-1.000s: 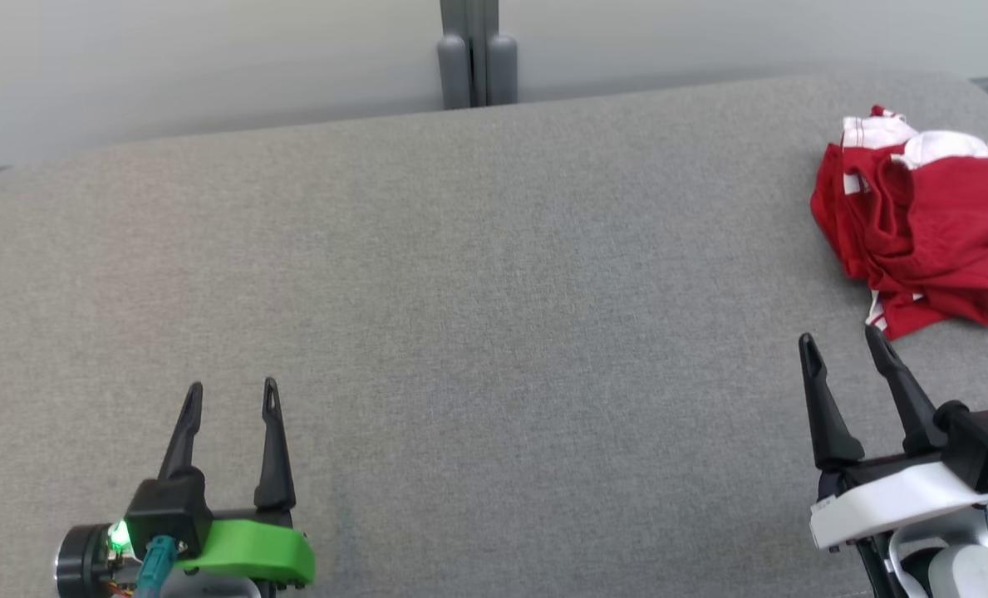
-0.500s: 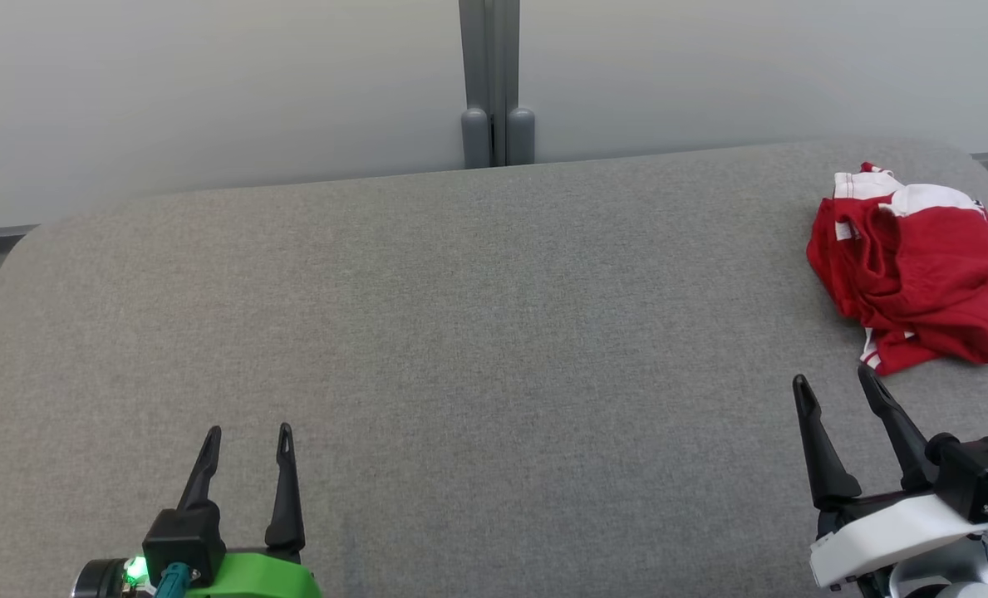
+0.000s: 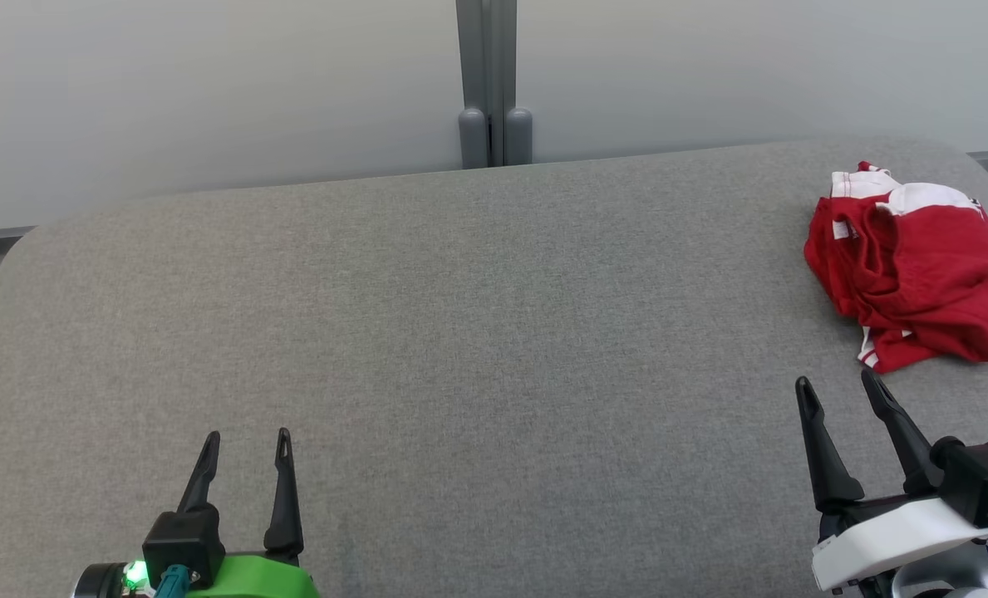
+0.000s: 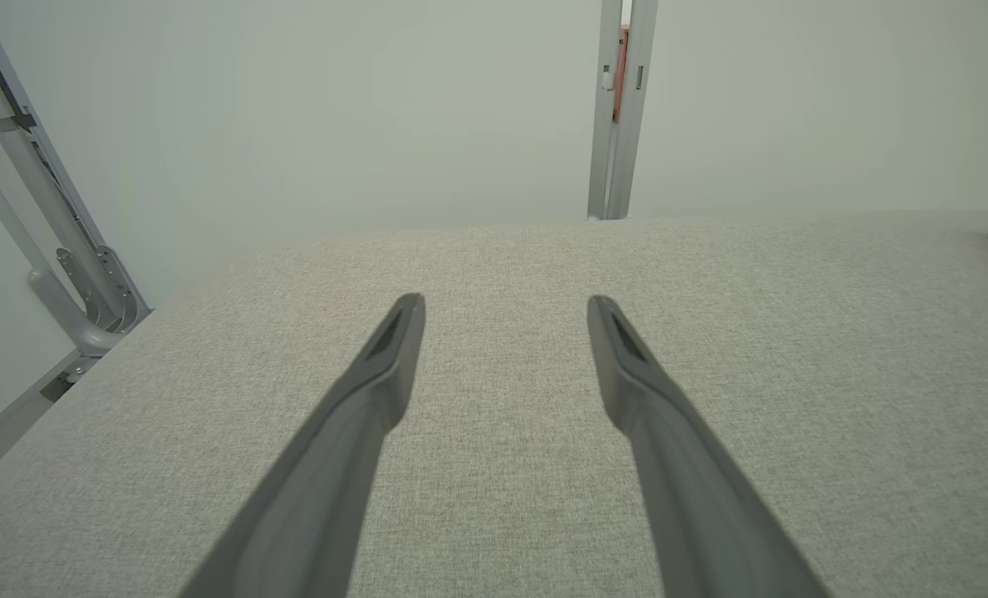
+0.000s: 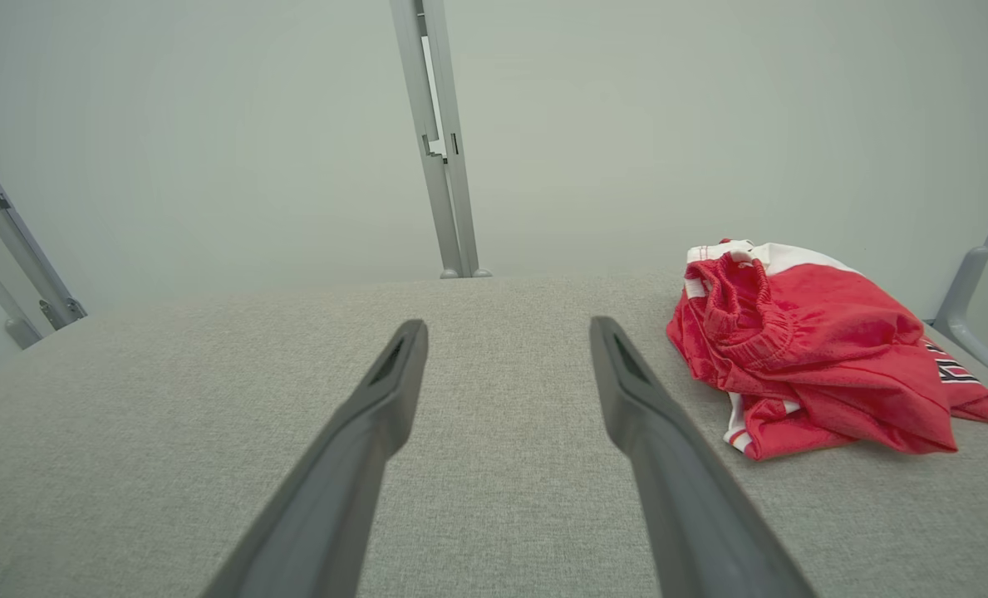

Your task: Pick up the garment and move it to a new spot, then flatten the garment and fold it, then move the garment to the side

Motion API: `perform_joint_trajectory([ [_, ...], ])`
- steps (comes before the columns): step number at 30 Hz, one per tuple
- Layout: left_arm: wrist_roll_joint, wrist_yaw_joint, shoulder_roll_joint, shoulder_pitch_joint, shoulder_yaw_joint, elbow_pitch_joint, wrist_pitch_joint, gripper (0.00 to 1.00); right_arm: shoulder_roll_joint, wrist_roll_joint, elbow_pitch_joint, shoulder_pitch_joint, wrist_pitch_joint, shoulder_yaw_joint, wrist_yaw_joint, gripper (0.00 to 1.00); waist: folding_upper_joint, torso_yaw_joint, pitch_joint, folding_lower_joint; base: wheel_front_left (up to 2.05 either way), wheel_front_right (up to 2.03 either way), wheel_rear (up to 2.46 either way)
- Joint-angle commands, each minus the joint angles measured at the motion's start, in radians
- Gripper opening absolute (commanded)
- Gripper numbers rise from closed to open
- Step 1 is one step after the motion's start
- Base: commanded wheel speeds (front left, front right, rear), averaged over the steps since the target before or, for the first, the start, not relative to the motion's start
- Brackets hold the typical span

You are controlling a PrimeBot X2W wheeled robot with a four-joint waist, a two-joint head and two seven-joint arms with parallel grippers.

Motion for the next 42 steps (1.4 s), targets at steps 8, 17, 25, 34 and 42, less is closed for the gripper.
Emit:
perform_joint_trajectory([
  [8, -0.001, 0.004, -0.004, 0.002, -0.006, 0.017, -0.002, 0.00, 0.011, 0.002, 0.017, 0.005, 0.001, -0.009, 0.000, 0.00, 0.0000, -0.002, 0.002, 0.0000, 0.00, 0.00, 0.00],
  [17, -0.154, -0.027, -0.018, -0.011, 0.027, 0.028, 0.032, 0.00, 0.014, 0.163, 0.060, -0.019, 0.013, -0.008, 0.000, 0.00, 0.0000, -0.002, 0.002, 0.0000, 0.00, 0.00, 0.00],
  [25, -0.290, -0.058, -0.028, -0.029, 0.060, 0.039, 0.064, 0.00, 0.015, 0.306, 0.096, -0.046, 0.025, -0.011, 0.000, 0.00, 0.0000, -0.002, 0.003, 0.0000, 0.00, 0.00, 0.00],
  [34, -0.425, -0.088, -0.039, -0.046, 0.093, 0.049, 0.096, 0.00, 0.017, 0.448, 0.130, -0.072, 0.039, -0.015, 0.000, 0.00, 0.0000, -0.001, 0.003, 0.0000, 0.00, 0.00, 0.00],
  [42, -0.539, -0.114, -0.049, -0.060, 0.123, 0.053, 0.123, 0.00, 0.020, 0.567, 0.158, -0.094, 0.051, -0.020, 0.000, 0.00, 0.0000, -0.001, 0.003, 0.0000, 0.00, 0.00, 0.00],
])
